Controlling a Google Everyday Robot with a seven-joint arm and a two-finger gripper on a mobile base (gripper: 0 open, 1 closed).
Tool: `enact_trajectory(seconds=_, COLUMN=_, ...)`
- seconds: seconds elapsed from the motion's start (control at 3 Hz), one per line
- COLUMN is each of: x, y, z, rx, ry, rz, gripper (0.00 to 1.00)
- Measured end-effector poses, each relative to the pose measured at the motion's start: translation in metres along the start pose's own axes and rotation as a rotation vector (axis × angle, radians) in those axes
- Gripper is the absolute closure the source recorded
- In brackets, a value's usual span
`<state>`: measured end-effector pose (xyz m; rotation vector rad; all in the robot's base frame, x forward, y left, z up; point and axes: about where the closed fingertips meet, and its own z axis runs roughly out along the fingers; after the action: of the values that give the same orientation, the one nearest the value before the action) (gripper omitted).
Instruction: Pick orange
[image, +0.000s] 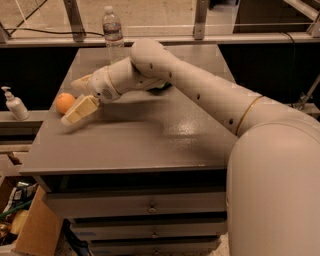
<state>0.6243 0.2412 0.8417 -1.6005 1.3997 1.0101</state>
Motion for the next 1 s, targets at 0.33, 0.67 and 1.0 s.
enact_trajectory(seconds=0.33, x=0.0012, y=-0.0006, z=0.0099, rx=-0.017, ry=-0.007, rz=0.0, gripper=0.41)
enact_trajectory(seconds=0.67, x=0.0002, y=0.0009, z=0.0187, rx=-0.031, ry=-0.013, rz=0.005, gripper=0.64)
enact_trajectory(seconds=1.0, x=-0.0016, y=0.0027, z=0.0189, rx=-0.027, ry=-0.021, rz=0.015, gripper=0.87)
